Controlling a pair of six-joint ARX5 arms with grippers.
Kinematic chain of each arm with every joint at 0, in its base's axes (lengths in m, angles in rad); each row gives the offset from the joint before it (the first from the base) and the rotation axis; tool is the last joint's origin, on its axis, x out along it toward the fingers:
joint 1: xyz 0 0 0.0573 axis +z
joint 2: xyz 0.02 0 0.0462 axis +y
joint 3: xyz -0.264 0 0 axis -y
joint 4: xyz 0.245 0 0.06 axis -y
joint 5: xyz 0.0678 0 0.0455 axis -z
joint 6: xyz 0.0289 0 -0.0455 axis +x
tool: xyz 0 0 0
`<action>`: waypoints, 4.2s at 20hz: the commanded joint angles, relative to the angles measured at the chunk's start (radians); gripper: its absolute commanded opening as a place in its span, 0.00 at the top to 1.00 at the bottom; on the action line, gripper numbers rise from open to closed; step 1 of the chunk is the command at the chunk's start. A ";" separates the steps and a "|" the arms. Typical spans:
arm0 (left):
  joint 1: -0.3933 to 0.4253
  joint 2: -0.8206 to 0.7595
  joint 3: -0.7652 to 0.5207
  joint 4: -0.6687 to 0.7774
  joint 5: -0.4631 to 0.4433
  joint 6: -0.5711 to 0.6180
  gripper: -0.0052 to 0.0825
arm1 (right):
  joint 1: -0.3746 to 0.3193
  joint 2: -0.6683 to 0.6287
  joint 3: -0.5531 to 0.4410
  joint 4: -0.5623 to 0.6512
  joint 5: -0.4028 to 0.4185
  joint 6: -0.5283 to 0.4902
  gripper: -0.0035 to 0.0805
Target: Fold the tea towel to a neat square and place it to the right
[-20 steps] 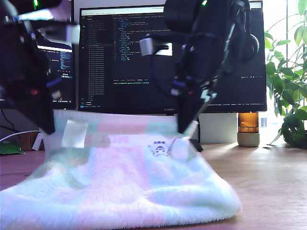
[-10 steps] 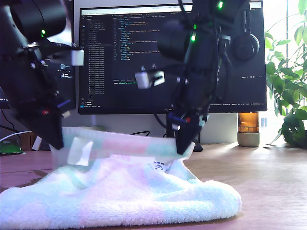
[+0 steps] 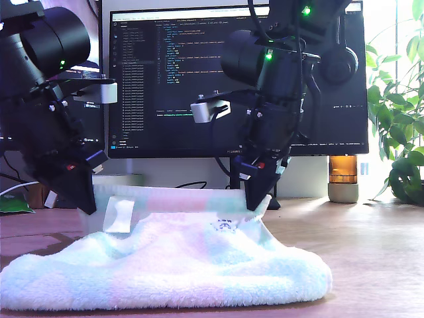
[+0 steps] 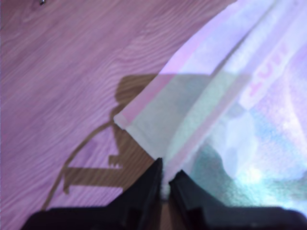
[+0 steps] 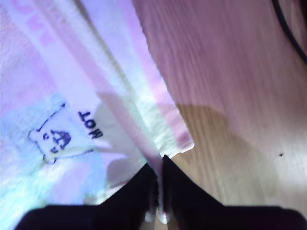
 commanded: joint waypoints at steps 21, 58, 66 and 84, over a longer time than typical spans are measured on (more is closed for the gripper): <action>0.049 0.011 -0.004 0.092 0.126 0.015 0.96 | -0.040 0.121 0.139 -0.128 -0.028 0.007 0.97; 0.091 0.008 0.034 0.123 0.005 0.016 0.98 | -0.077 0.074 0.200 -0.169 -0.169 0.185 0.98; 0.099 -0.095 -0.036 0.095 0.181 -0.070 0.96 | -0.095 -0.080 0.124 -0.103 -0.236 0.307 0.97; -0.160 -0.376 -0.457 0.274 0.366 -0.333 0.96 | -0.013 -0.463 -0.592 0.318 -0.520 0.428 0.97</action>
